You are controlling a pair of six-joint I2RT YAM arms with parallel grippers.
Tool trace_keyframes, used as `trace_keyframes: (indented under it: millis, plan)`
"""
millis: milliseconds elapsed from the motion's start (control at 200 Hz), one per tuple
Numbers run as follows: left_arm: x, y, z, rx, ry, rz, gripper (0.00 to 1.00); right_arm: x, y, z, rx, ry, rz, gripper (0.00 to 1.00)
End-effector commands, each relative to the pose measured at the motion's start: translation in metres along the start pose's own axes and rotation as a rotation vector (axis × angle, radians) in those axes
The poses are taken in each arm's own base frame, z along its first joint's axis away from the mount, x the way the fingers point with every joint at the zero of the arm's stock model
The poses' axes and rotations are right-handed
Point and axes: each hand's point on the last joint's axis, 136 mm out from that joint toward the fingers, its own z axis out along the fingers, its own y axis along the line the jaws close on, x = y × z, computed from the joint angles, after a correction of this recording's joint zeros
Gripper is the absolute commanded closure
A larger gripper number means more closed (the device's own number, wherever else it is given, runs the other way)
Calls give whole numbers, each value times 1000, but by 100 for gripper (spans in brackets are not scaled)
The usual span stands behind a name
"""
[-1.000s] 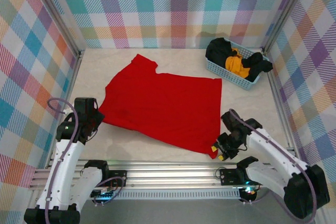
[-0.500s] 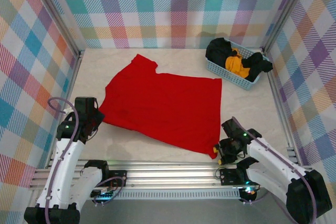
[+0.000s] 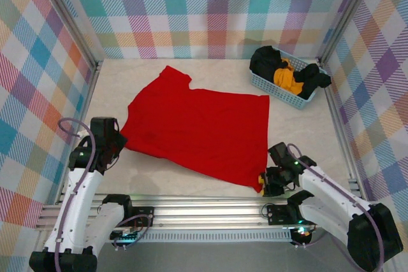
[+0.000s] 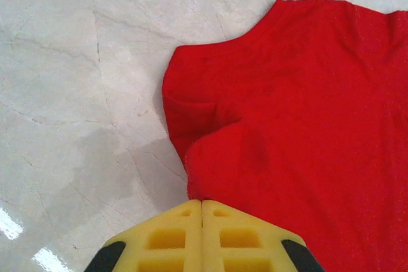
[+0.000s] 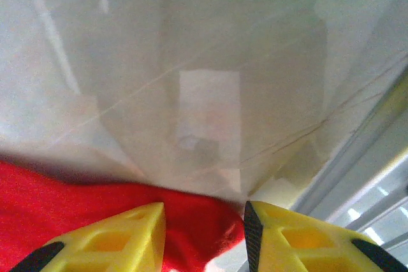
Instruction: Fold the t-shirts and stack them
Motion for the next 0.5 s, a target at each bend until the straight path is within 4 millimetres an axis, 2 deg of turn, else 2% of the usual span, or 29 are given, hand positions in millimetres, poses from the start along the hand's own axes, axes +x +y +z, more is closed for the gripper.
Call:
trace_keyframes:
  millis: [0,180,265,385,495]
  plan:
    - [-2,-2,0,16,-10,-18,100,10,13,-4,-56,38,41,62]
    - [-4,-3,-2,19,-13,-16,100,7,12,2,-38,29,49,66]
    - [-4,-3,-3,17,-13,-9,100,5,12,0,-43,13,46,71]
    - [-4,-3,-3,18,-15,-10,100,0,11,-11,-27,-46,2,79]
    - [-6,-5,-4,24,-20,-10,100,-7,14,-31,1,-142,-107,87]
